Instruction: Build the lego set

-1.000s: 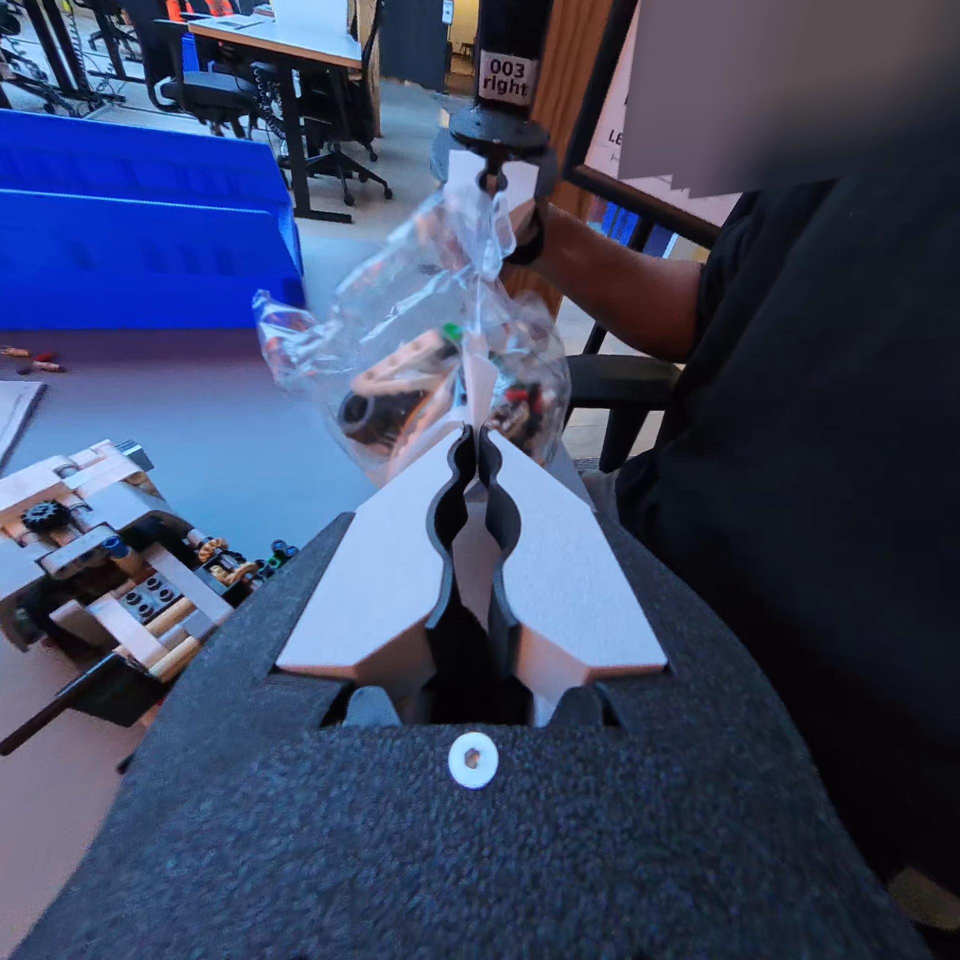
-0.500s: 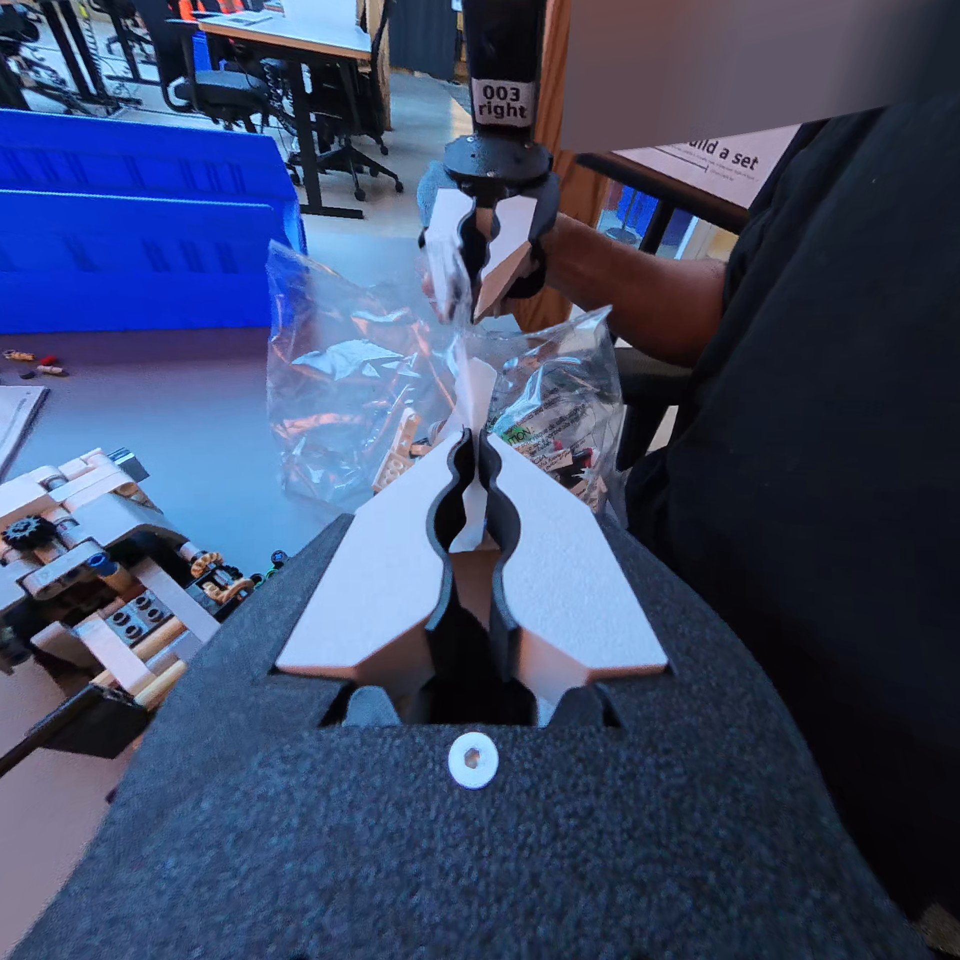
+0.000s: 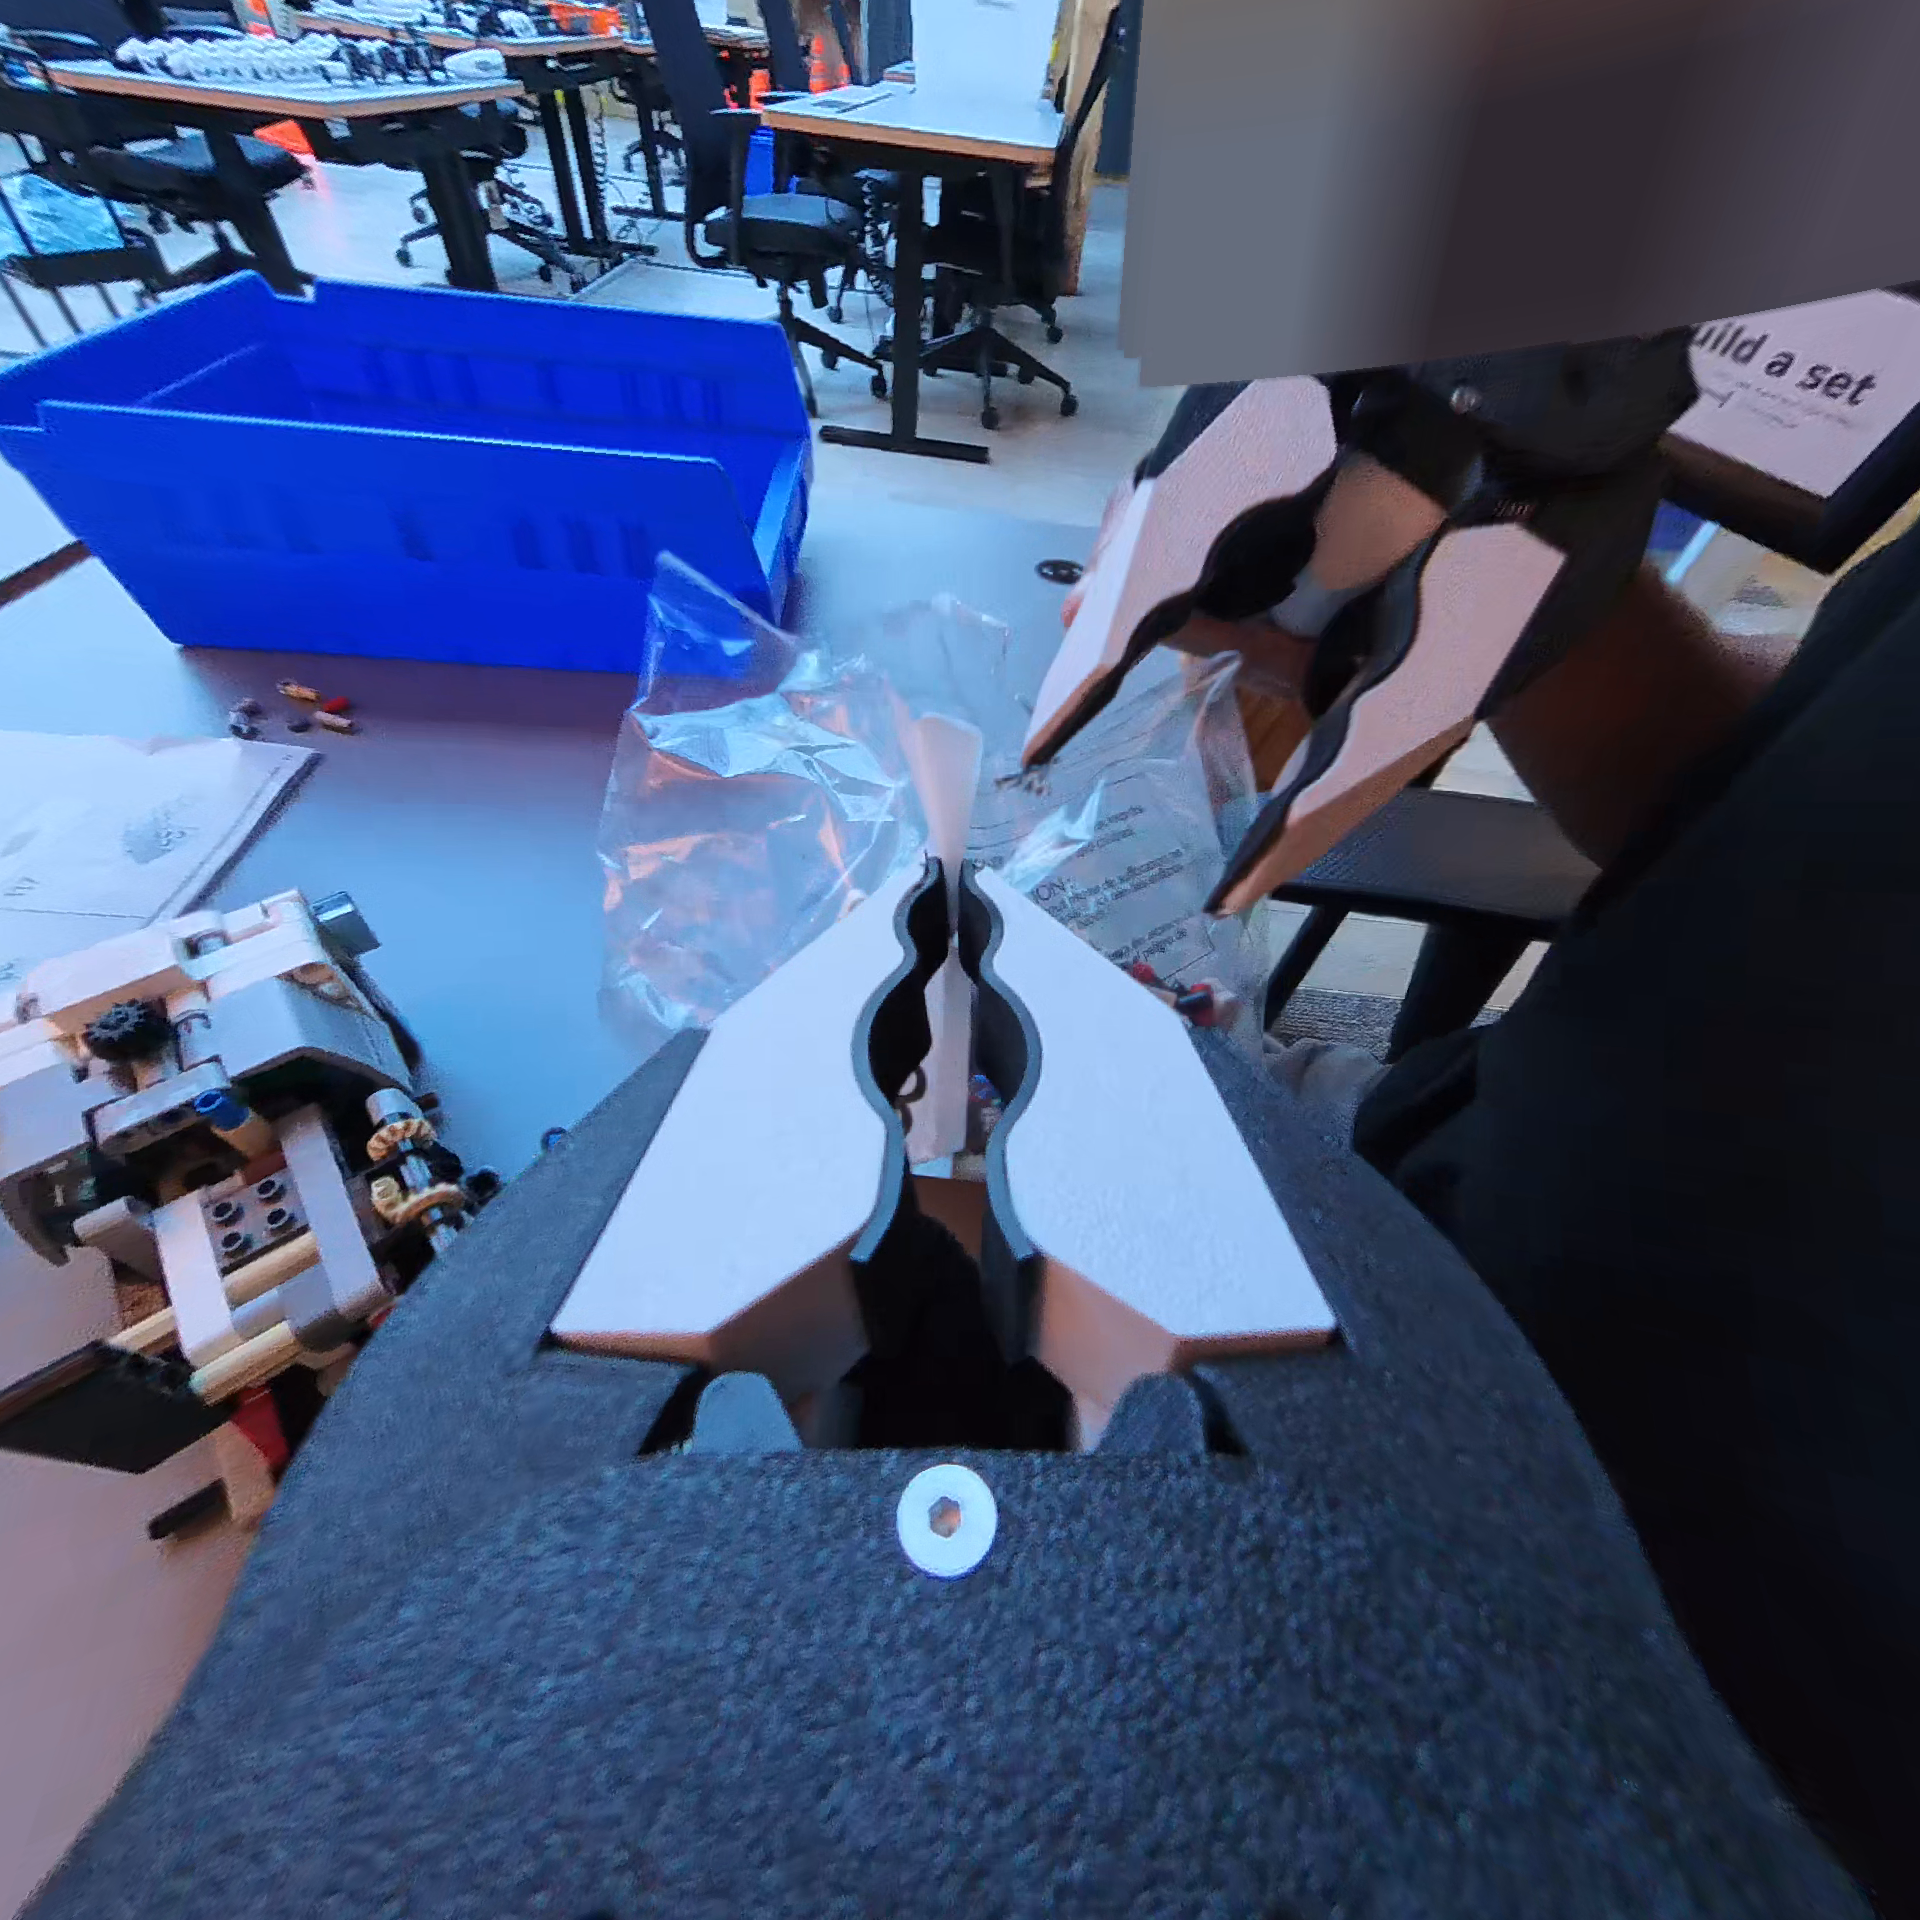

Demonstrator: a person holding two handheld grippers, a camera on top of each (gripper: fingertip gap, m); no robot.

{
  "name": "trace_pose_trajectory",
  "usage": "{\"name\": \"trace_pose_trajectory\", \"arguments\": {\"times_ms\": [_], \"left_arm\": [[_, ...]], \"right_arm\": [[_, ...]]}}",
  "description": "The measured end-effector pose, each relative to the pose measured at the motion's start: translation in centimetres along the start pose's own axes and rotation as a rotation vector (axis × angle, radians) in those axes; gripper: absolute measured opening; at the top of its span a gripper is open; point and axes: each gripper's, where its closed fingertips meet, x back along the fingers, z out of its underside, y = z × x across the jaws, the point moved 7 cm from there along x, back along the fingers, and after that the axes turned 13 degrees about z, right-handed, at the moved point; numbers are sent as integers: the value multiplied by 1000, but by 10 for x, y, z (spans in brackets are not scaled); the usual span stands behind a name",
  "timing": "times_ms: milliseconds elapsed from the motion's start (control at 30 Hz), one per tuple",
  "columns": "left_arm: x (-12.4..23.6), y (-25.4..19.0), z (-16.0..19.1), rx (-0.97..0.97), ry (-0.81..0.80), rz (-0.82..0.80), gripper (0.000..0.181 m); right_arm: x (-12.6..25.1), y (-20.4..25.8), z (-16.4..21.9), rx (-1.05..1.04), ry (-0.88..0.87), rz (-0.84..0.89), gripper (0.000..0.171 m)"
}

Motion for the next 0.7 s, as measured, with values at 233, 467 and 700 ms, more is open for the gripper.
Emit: {"name": "trace_pose_trajectory", "arguments": {"times_ms": [233,467,700], "left_arm": [[-1,-8,7,-9,19,-141,40],[0,-20,47,290,-33,-195,68],[-7,18,23,137,148,-206,69]], "right_arm": [[19,-16,19,45,100,3,6],[26,-37,48,35,56,32,1],[57,-91,70,-134,37,220,26]]}}
